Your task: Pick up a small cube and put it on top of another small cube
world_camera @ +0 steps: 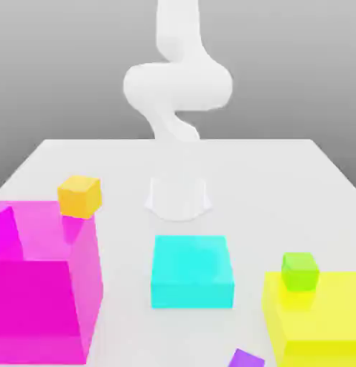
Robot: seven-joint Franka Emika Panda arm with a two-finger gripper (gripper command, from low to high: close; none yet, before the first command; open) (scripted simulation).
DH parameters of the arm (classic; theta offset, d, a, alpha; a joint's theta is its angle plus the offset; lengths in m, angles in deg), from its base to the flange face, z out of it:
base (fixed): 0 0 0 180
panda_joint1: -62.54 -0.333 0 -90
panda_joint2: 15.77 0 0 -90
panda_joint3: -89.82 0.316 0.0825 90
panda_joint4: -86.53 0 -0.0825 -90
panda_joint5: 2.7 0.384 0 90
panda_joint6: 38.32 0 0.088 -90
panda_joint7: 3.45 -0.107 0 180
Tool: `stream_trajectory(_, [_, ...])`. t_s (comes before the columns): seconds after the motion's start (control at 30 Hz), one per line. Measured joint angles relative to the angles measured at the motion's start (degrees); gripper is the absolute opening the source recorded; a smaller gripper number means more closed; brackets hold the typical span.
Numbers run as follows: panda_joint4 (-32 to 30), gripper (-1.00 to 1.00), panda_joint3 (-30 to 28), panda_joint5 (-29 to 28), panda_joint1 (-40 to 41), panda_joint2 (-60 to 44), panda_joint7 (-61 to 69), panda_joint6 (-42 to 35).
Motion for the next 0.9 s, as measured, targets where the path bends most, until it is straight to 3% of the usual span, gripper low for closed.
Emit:
stream_trajectory(0.43, [0.77,0.0,10.93,-10.44,7.35,-27.42,-22.09,6.68])
stream_trajectory(0.7, [1.19,0.0,12.52,-15.4,6.83,-43.83,-34.55,10.92])
stream_trajectory(0.9, [1.22,0.0,12.62,-14.63,5.22,-55.1,-40.79,14.91])
